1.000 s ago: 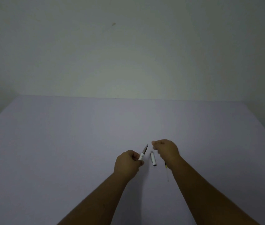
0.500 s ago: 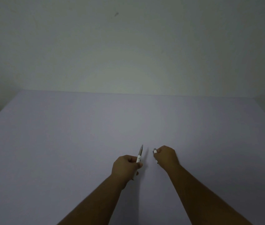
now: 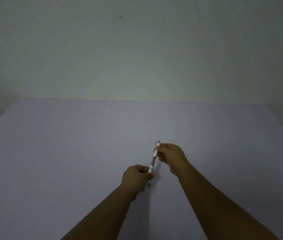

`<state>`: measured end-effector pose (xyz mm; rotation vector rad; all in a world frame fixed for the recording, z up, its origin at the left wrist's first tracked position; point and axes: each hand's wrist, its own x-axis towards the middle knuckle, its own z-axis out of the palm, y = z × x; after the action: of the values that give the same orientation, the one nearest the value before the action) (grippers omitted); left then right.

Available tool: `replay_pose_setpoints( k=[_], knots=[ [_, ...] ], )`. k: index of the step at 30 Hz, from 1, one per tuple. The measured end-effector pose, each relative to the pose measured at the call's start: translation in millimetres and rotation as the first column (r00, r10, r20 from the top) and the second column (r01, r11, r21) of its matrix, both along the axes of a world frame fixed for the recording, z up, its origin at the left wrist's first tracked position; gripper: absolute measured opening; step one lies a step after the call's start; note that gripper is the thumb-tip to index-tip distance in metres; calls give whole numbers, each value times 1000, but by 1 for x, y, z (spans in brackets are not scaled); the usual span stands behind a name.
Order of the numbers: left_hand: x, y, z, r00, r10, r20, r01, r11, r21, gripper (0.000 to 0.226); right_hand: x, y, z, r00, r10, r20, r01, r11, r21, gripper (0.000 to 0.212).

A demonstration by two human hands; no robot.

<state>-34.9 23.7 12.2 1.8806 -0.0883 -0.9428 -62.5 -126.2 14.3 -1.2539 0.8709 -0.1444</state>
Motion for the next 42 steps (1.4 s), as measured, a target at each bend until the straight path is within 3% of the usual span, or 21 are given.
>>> replay_pose_setpoints(
  k=[6,14,18,21,23,24,26,29,33,35,42],
  knots=[
    [1,-2,4,1000,30,-10,-30,999,-36,7,-8,11,-2,997,78,-5,-78,997,5,8],
    [2,-6,4,997,41,-66,-43,998,-34,5,-13,11,-2,994,111,-11,-111,994,-19,16],
    [2,-8,-1,995,54,-85,-55,998,-9,4,-14,12,-10,993,100,-70,-105,992,-73,6],
    [2,-11,-9,998,59,-22,-59,998,36,10,-16,4,-15,969,59,-239,-137,936,-324,21],
    [2,-13,-16,997,71,-2,-71,996,52,12,-24,-6,-14,905,9,-424,-263,796,-545,26],
    [2,-14,-20,997,79,-1,-78,995,54,13,-30,-11,-15,875,-10,-485,-312,755,-577,25],
    [1,-16,-28,996,82,20,-83,994,71,15,-42,-20,-22,822,11,-569,-399,723,-564,18],
    [1,-20,-38,994,23,107,-39,987,153,20,-51,-24,-34,778,34,-627,-438,745,-503,25],
    [-1,-24,-47,984,-9,179,-29,978,208,26,-54,-14,-46,778,32,-628,-436,747,-502,10],
    [-2,-26,-49,981,14,196,-52,980,193,26,-52,-7,-51,791,19,-611,-415,751,-514,19],
    [-7,-30,-57,979,58,195,-94,979,180,22,-38,13,-57,820,20,-573,-379,768,-517,20]
  ],
)
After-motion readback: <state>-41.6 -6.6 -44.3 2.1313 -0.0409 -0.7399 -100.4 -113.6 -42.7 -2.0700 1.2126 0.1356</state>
